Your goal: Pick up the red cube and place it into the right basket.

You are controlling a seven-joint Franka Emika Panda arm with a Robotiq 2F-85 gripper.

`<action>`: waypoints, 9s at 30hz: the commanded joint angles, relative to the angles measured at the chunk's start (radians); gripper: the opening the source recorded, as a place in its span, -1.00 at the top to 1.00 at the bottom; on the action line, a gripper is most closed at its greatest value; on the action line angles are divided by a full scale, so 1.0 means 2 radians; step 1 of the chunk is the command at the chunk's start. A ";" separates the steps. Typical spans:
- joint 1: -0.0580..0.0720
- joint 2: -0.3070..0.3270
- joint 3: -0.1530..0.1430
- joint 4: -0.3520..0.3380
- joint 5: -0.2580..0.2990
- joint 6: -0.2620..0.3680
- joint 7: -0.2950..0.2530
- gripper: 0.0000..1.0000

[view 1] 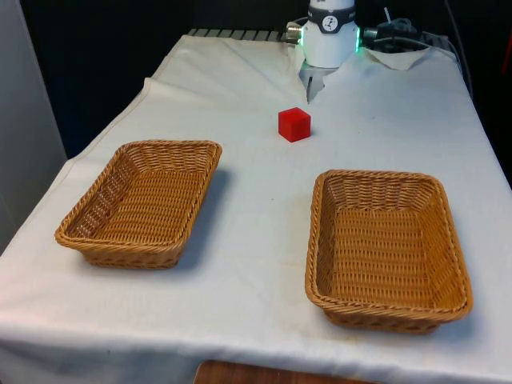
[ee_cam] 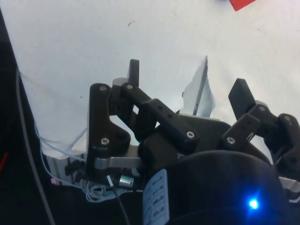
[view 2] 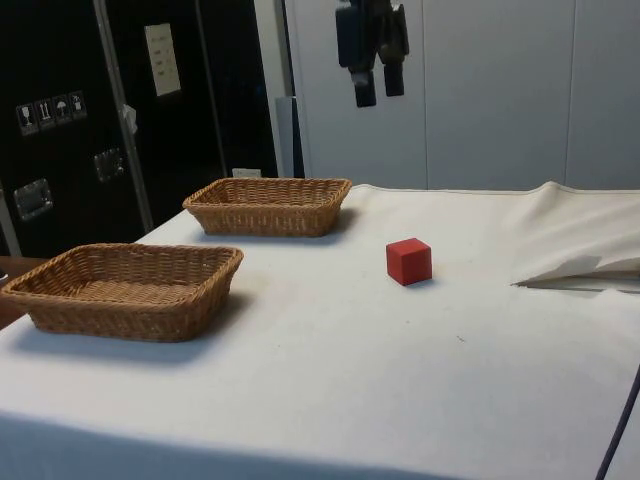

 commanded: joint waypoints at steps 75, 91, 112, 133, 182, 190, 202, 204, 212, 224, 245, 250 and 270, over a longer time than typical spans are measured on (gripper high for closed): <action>-0.025 0.209 -0.067 -0.128 0.040 0.342 0.042 -1.00; -0.026 0.273 -0.066 -0.126 0.039 0.412 0.083 -1.00; -0.026 0.313 -0.065 -0.122 0.040 0.453 0.126 -0.62; -0.023 0.291 -0.079 -0.119 0.028 0.433 0.128 0.95; -0.032 0.224 -0.120 -0.024 0.042 0.297 -0.041 0.95; -0.035 0.243 -0.121 0.000 0.047 0.291 -0.060 0.95; -0.042 0.288 -0.133 0.055 0.087 0.278 -0.112 0.95; -0.043 0.296 -0.135 0.064 0.096 0.274 -0.121 0.95; -0.048 0.338 -0.137 0.119 0.142 0.251 -0.158 0.95; -0.056 0.402 -0.140 0.193 0.197 0.224 -0.199 0.95; -0.075 0.530 -0.166 0.340 0.280 0.166 -0.256 0.95; -0.082 0.563 -0.177 0.378 0.302 0.149 -0.270 0.95; -0.104 0.670 -0.208 0.490 0.393 0.103 -0.314 0.95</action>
